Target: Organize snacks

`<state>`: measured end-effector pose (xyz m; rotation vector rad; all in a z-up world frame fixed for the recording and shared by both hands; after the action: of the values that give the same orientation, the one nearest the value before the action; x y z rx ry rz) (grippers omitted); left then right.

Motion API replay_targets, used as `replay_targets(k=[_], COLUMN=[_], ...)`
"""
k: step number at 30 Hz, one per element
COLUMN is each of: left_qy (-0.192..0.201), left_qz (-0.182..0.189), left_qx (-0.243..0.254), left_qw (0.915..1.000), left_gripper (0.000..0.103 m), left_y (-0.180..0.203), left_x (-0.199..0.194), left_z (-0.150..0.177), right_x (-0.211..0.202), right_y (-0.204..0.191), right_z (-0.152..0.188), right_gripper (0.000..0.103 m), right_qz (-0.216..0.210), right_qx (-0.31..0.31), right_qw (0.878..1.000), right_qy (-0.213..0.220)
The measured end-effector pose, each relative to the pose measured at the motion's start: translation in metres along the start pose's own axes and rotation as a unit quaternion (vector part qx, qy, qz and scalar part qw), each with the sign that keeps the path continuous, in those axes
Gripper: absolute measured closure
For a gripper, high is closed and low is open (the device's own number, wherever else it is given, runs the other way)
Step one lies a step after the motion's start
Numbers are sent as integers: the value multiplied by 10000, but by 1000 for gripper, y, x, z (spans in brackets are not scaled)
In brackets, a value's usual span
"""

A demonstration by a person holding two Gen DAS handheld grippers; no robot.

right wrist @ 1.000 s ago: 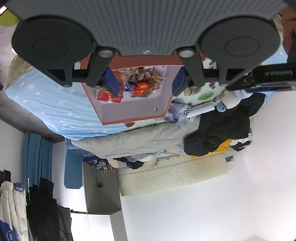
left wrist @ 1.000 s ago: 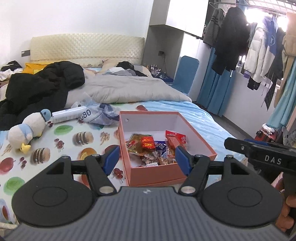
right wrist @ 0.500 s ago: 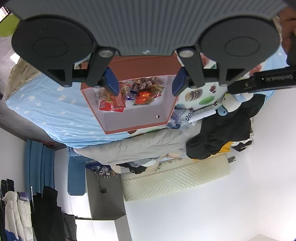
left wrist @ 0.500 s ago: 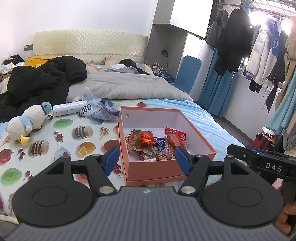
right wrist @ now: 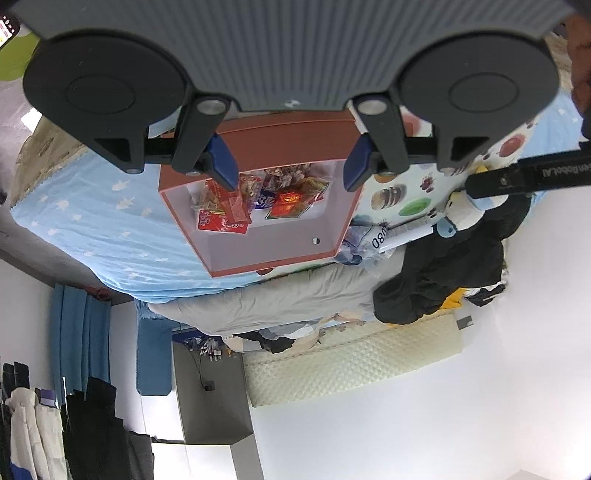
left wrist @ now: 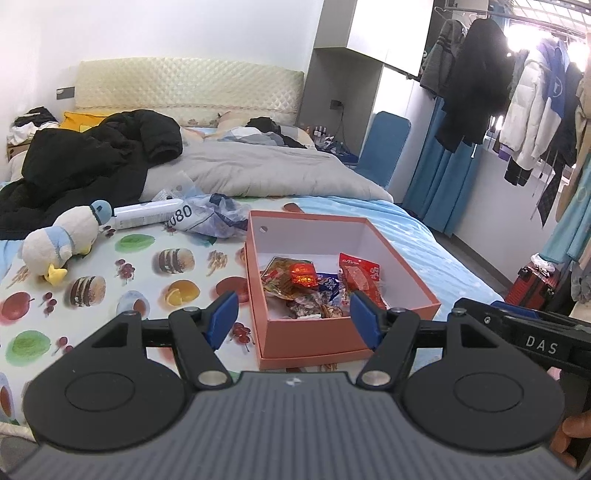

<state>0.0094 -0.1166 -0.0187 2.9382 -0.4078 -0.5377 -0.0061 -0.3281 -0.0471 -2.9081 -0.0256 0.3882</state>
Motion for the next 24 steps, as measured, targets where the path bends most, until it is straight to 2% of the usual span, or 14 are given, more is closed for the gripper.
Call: replay_targets(k=[12, 19, 24], left_qy=[-36, 88, 37], left_qz=[-30, -65, -19], left_qx=[43, 22, 29], left_qw=[10000, 9999, 10000], left_gripper=[22, 20, 20], left_y=[0, -9, -13], left_x=[9, 32, 51], left_z=[1, -1, -4], right_x=[0, 14, 28], right_y=[4, 3, 6], right_z=[-1, 3, 4], right_gripper=[38, 38, 38], right_qz=[35, 78, 105], right_qx=[-63, -90, -87], right_qw=[10000, 9999, 9999], right_qy=[26, 44, 30])
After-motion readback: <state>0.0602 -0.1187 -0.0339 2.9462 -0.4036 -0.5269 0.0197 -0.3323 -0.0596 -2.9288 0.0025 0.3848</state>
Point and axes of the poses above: each gripper's, at about its wrist camera, not at the fingertips, and x roughly the way its jaws point, y to its right, z to its underside, the point moved 5 cm from there along x, roughly the way its jaws point, and after that the axes turned 11 degrees about y, right-handed, at the moved point
